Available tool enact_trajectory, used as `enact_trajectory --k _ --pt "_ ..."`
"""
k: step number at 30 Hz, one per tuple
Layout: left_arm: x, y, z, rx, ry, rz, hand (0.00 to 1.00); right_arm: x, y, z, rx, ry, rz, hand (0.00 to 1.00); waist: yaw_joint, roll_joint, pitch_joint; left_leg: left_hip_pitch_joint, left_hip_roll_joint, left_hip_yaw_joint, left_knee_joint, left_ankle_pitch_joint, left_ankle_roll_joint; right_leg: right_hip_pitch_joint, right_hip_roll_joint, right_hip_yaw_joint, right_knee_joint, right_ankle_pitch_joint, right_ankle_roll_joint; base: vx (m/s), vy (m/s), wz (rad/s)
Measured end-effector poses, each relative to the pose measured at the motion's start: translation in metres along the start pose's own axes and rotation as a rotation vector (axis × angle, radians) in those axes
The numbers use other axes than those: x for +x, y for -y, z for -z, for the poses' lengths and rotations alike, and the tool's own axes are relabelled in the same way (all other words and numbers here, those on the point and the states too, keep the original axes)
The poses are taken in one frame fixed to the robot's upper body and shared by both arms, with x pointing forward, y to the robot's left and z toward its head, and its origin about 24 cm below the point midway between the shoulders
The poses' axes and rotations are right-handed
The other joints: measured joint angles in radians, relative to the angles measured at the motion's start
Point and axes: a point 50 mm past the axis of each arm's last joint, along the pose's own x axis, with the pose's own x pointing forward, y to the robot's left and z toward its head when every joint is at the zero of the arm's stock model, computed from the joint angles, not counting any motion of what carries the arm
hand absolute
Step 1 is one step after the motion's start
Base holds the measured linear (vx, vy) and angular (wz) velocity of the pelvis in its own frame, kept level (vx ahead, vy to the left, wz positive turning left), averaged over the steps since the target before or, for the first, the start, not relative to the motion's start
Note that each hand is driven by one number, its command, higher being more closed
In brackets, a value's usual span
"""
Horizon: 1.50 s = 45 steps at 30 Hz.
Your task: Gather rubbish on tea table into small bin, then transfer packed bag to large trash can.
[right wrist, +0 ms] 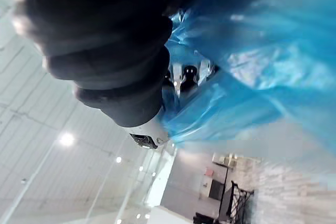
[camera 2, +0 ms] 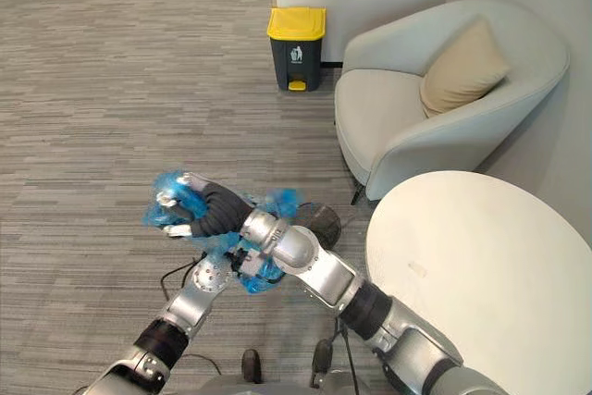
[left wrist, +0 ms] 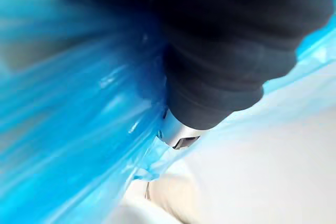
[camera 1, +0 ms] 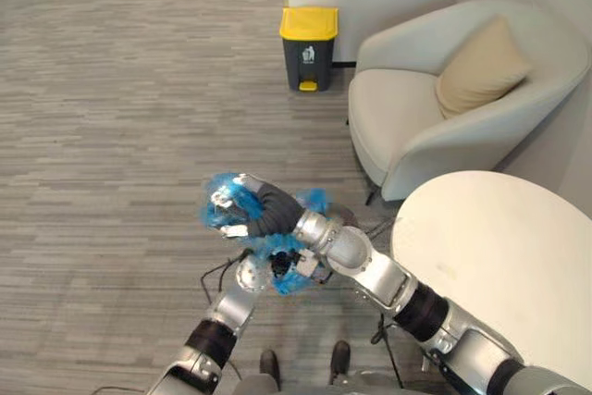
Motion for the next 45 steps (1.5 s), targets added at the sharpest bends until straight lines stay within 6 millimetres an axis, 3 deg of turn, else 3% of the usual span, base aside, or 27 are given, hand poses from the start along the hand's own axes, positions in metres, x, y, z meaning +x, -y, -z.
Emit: enact_trajectory --k 2,5,10,12,14,15,18,20,23,26,28,29,30,33,35,37,39,40,41,42,43,45 --pt "-0.011 -0.014 0.010 -0.035 -0.043 -0.071 1.00 -0.019 0.009 0.012 -0.094 -0.073 0.071 0.00 0.001 -0.004 -0.002 0.003 0.001 0.003 0.000 -0.001 0.001 0.001 -0.002 0.005 0.000 -0.002 0.003 0.00 0.053 -0.04" --pt "-0.034 -0.039 0.035 -0.077 -0.155 -0.206 1.00 -0.066 0.025 0.034 -0.264 -0.248 0.157 0.00 0.001 -0.005 -0.003 0.025 0.000 0.012 -0.011 -0.006 0.001 0.015 -0.004 0.014 -0.001 -0.010 0.016 -0.01 0.054 -0.08" --pt "-0.058 -0.062 0.051 -0.100 -0.229 -0.315 1.00 -0.122 0.036 0.050 -0.338 -0.443 0.199 0.00 0.001 -0.008 -0.005 0.031 -0.001 0.013 -0.021 -0.009 0.001 0.021 -0.004 0.015 -0.010 -0.011 0.020 0.00 0.040 0.00" --pt "-0.068 -0.070 0.058 -0.101 -0.264 -0.355 1.00 -0.145 0.036 0.056 -0.324 -0.520 0.234 0.00 0.001 -0.007 -0.005 0.028 -0.002 0.009 -0.021 -0.009 0.001 0.024 -0.004 0.011 -0.017 -0.011 0.021 0.03 0.026 0.09" --pt "-0.084 -0.079 0.069 -0.111 -0.316 -0.381 1.00 -0.191 0.036 0.074 -0.246 -0.704 0.320 0.00 -0.001 -0.007 -0.006 0.029 -0.004 -0.014 -0.021 -0.007 -0.001 0.037 -0.006 -0.011 -0.019 -0.017 0.027 0.04 0.029 0.25" --pt "-0.088 -0.080 0.070 -0.113 -0.326 -0.386 1.00 -0.202 0.035 0.078 -0.221 -0.744 0.343 0.00 -0.002 -0.007 -0.006 0.029 -0.005 -0.019 -0.021 -0.007 -0.001 0.039 -0.007 -0.017 -0.019 -0.019 0.028 0.05 0.033 0.28" --pt "-0.114 -0.090 0.088 -0.122 -0.421 -0.417 1.00 -0.261 0.031 0.099 -0.044 -0.960 0.588 0.00 -0.004 -0.006 -0.006 0.015 -0.010 -0.048 -0.022 -0.008 0.000 0.038 -0.013 -0.047 -0.019 -0.030 0.036 0.05 0.044 0.29" --pt "-0.133 -0.091 0.101 -0.148 -0.502 -0.429 1.00 -0.285 0.027 0.106 0.047 -1.034 0.735 0.00 -0.007 -0.004 -0.006 0.000 -0.018 -0.065 -0.022 -0.009 0.002 0.036 -0.017 -0.064 -0.017 -0.036 0.035 0.04 0.044 0.24" --pt "-0.157 -0.085 0.117 -0.187 -0.604 -0.419 1.00 -0.306 0.022 0.110 0.109 -1.100 0.854 0.00 -0.021 0.007 -0.003 -0.022 -0.022 -0.100 -0.003 -0.019 0.010 0.031 -0.032 -0.108 0.016 -0.065 0.045 0.05 0.034 0.43" --pt "-0.170 -0.075 0.124 -0.234 -0.661 -0.401 1.00 -0.312 0.017 0.112 0.120 -1.133 0.890 0.00 -0.018 0.019 0.008 -0.068 -0.027 -0.134 0.087 -0.065 0.011 0.015 -0.060 -0.150 0.101 -0.121 0.053 0.05 0.044 0.50" --pt "-0.171 -0.070 0.125 -0.259 -0.665 -0.391 1.00 -0.315 0.014 0.112 0.120 -1.143 0.906 0.00 0.004 0.027 0.020 -0.121 -0.037 -0.153 0.187 -0.123 0.021 -0.008 -0.087 -0.186 0.182 -0.172 0.059 0.04 0.077 0.59" --pt "-0.171 -0.068 0.125 -0.274 -0.665 -0.389 1.00 -0.317 0.012 0.112 0.121 -1.151 0.914 0.00 0.006 0.024 0.030 -0.147 -0.027 -0.128 0.229 -0.150 0.031 -0.010 -0.103 -0.221 0.209 -0.200 0.063 0.05 0.071 0.99" --pt "-0.169 -0.065 0.125 -0.283 -0.663 -0.386 1.00 -0.321 0.011 0.108 0.117 -1.152 0.951 0.00 -0.002 0.027 0.037 -0.181 0.012 -0.029 0.288 -0.170 0.051 -0.002 -0.122 -0.277 0.221 -0.215 0.069 0.07 0.062 1.16" --pt "-0.167 -0.062 0.123 -0.299 -0.654 -0.375 1.00 -0.326 0.015 0.103 0.085 -1.157 0.988 0.00 0.001 0.044 0.051 -0.235 0.101 0.204 0.389 -0.187 0.063 -0.001 -0.153 -0.350 0.270 -0.254 0.082 0.10 0.106 0.99" --pt "-0.171 -0.064 0.124 -0.292 -0.664 -0.382 1.00 -0.317 0.017 0.105 0.083 -1.130 0.996 0.00 0.028 0.038 0.058 -0.240 0.095 0.241 0.432 -0.237 0.069 -0.005 -0.188 -0.357 0.313 -0.286 0.123 0.19 0.198 0.29" --pt "-0.173 -0.064 0.125 -0.290 -0.670 -0.383 1.00 -0.309 0.017 0.108 0.094 -1.107 1.003 0.00 0.035 0.013 0.067 -0.241 0.078 0.240 0.459 -0.286 0.071 -0.005 -0.220 -0.355 0.352 -0.308 0.148 0.21 0.178 0.09" --pt "-0.174 -0.063 0.125 -0.287 -0.676 -0.378 1.00 -0.305 0.016 0.109 0.101 -1.096 1.007 0.00 0.034 -0.011 0.078 -0.241 0.063 0.235 0.518 -0.349 0.076 -0.015 -0.273 -0.344 0.453 -0.344 0.167 0.25 0.174 0.13" --pt "-0.173 -0.064 0.125 -0.279 -0.674 -0.370 1.00 -0.303 0.015 0.110 0.107 -1.095 1.006 0.00 0.033 -0.021 0.079 -0.239 0.048 0.227 0.552 -0.386 0.083 -0.049 -0.313 -0.313 0.570 -0.357 0.157 0.36 0.207 0.23" --pt "-0.170 -0.065 0.123 -0.262 -0.661 -0.348 1.00 -0.301 0.014 0.108 0.107 -1.086 1.008 0.00 0.025 -0.027 0.083 -0.219 0.032 0.207 0.568 -0.424 0.094 -0.116 -0.357 -0.231 0.743 -0.334 0.113 0.33 0.181 0.24" --pt "-0.168 -0.067 0.121 -0.250 -0.652 -0.336 1.00 -0.300 0.014 0.108 0.108 -1.081 1.007 0.00 0.020 -0.027 0.093 -0.200 0.027 0.200 0.570 -0.437 0.098 -0.165 -0.364 -0.169 0.837 -0.320 0.092 0.37 0.153 0.40" --pt "-0.164 -0.074 0.120 -0.215 -0.638 -0.316 1.00 -0.297 0.012 0.111 0.122 -1.084 0.996 0.00 0.005 -0.019 0.104 -0.166 0.022 0.174 0.562 -0.452 0.101 -0.227 -0.340 -0.074 0.964 -0.349 0.122 0.41 0.082 0.58" --pt "-0.159 -0.081 0.119 -0.182 -0.622 -0.312 1.00 -0.297 0.009 0.112 0.132 -1.091 0.994 0.00 -0.016 -0.035 0.108 -0.095 0.010 0.146 0.504 -0.456 0.100 -0.284 -0.299 -0.048 0.981 -0.396 0.114 0.44 0.012 0.64"
